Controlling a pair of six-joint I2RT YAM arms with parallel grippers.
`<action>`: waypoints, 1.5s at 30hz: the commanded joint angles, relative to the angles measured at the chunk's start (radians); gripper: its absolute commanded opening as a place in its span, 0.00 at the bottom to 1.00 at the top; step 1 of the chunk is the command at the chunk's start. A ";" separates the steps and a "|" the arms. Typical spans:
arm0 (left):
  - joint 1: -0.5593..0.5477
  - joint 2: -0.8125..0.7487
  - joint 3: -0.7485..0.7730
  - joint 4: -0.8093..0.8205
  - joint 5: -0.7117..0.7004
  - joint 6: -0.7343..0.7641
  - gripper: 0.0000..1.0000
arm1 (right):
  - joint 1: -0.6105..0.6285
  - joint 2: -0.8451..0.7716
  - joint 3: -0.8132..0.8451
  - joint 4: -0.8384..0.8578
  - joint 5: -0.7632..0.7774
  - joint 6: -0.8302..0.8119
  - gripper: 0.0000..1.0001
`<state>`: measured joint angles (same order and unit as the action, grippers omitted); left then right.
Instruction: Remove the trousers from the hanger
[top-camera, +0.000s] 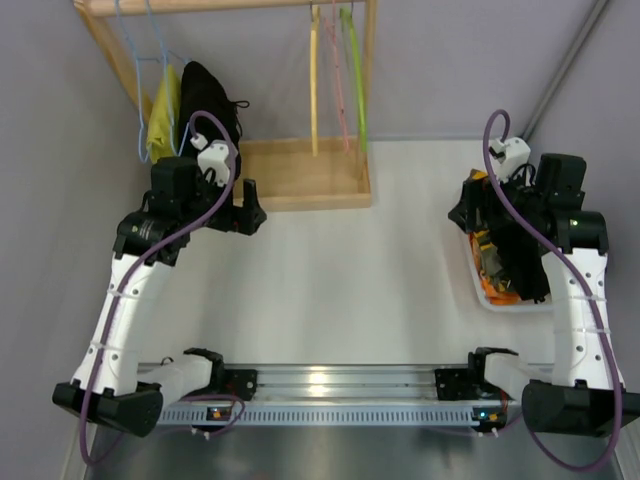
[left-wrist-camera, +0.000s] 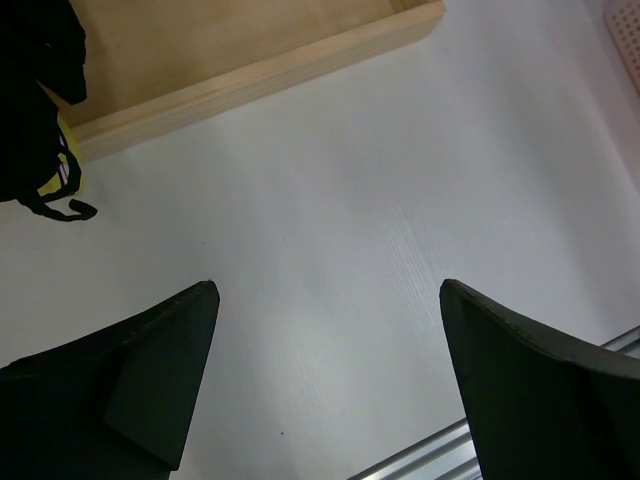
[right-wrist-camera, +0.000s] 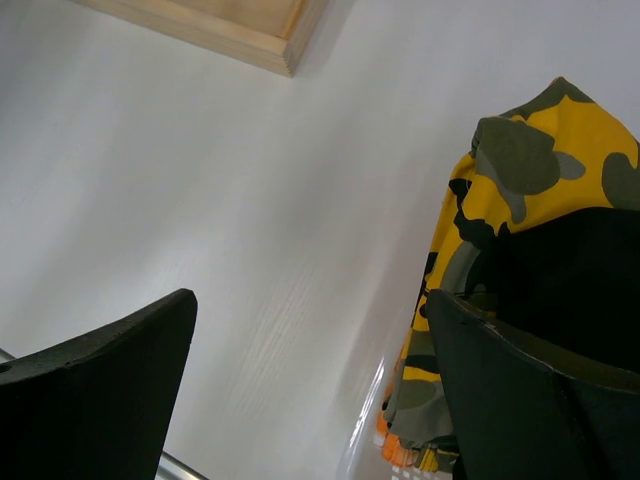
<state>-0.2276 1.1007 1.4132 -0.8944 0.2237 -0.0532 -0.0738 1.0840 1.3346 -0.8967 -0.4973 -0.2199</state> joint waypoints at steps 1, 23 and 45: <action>0.001 0.025 0.078 0.025 0.080 0.018 0.99 | 0.016 -0.024 -0.005 0.045 0.002 -0.018 0.99; 0.007 0.404 0.886 0.216 -0.429 -0.260 0.64 | 0.014 0.008 0.011 0.051 -0.001 -0.009 0.99; 0.263 0.478 0.952 0.126 -0.353 -0.183 0.53 | 0.014 0.013 0.023 0.033 0.008 -0.021 0.99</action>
<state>-0.0055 1.5627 2.3360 -0.7658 -0.2096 -0.2428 -0.0738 1.0954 1.3342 -0.8974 -0.4870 -0.2314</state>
